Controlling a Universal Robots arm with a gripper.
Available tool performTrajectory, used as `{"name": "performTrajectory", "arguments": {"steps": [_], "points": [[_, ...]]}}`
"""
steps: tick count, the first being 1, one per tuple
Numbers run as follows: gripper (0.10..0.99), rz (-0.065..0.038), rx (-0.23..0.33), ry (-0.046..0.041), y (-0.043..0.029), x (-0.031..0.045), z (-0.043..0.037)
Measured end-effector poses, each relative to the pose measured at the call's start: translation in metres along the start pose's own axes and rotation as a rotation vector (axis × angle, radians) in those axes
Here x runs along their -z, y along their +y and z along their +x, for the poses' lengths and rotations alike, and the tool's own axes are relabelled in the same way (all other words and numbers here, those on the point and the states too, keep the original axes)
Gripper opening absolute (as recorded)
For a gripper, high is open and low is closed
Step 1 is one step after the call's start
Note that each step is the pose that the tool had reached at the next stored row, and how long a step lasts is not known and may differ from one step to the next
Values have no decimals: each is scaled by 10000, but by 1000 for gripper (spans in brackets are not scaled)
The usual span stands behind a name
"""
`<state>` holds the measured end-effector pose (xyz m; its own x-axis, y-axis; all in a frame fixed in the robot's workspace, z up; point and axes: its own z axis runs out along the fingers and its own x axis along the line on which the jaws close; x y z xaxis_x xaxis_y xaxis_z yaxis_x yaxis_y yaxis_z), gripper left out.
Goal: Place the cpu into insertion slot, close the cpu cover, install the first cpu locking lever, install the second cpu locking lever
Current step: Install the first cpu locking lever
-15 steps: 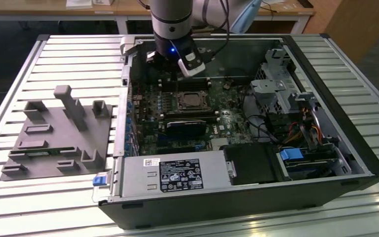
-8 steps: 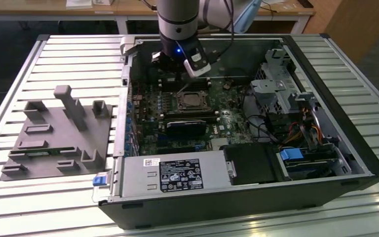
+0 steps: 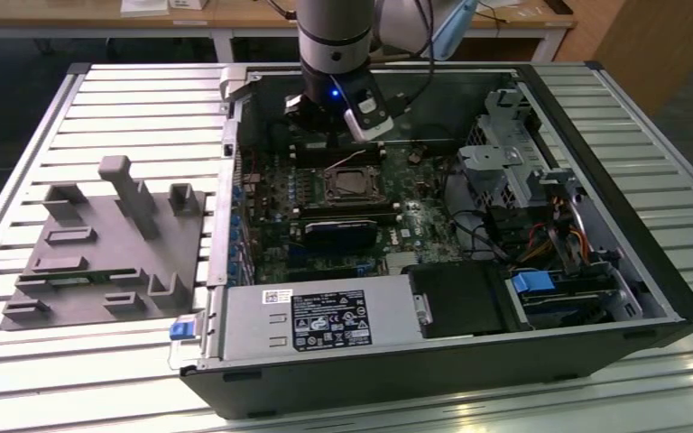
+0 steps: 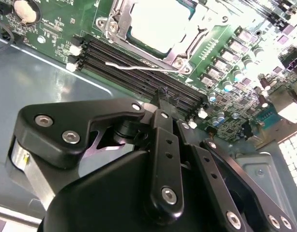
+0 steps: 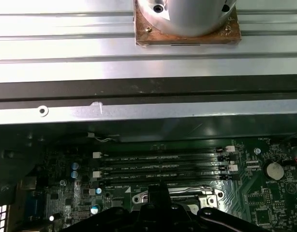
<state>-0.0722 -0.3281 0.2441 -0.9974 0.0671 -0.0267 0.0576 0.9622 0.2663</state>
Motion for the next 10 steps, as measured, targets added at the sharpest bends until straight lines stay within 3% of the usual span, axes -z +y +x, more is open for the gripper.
{"name": "performTrajectory", "arguments": {"steps": [5,6,8,10], "points": [[106,-52,2,-9,-1,0,1],[106,-56,20,-74,-2,0,2],[106,-71,77,-287,-4,-4,5],[106,-82,110,-422,-5,-10,5]]}}
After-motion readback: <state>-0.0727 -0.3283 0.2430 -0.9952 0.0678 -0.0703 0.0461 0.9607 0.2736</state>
